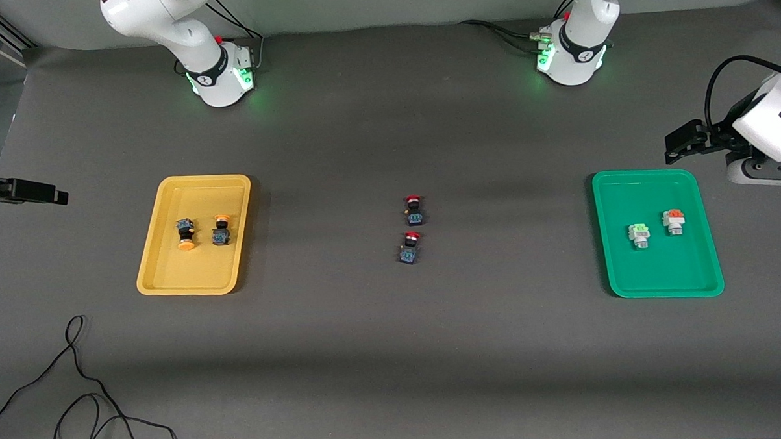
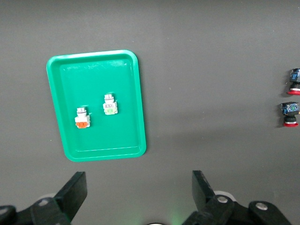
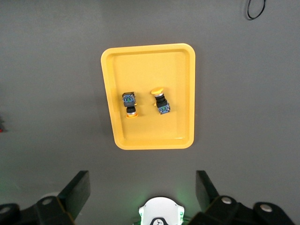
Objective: Place green and yellow buttons in trays
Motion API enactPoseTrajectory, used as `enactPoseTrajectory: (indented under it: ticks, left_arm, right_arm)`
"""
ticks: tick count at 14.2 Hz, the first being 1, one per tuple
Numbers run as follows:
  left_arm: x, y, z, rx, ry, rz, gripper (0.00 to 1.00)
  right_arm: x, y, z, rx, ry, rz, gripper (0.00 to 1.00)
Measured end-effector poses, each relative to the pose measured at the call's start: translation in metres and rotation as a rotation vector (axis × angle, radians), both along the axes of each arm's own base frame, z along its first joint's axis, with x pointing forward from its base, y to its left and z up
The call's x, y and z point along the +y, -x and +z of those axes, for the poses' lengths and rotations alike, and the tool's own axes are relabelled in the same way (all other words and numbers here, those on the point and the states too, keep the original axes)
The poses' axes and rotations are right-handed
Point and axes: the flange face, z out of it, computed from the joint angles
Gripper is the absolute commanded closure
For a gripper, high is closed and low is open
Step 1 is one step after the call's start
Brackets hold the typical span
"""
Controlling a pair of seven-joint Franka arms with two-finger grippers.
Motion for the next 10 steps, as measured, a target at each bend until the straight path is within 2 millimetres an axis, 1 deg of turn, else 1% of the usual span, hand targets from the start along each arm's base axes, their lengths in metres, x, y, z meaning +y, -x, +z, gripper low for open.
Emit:
enactPoseTrajectory:
  ticks: [3,6,10]
  left_arm:
    - [0.0,0.0,0.0,0.0,0.0,0.0,0.0]
    - [0.0,0.0,0.0,0.0,0.0,0.0,0.0]
    - [0.0,0.0,0.0,0.0,0.0,0.0,0.0]
  right_arm:
    - [0.003,0.005,0.01,-0.008,0.015,0.029,0.0]
    - [-0.001,0.009,0.015,-0.01,0.044,0.067,0.0]
    - [0.009,0.008,0.016,-0.009,0.064,0.099,0.0]
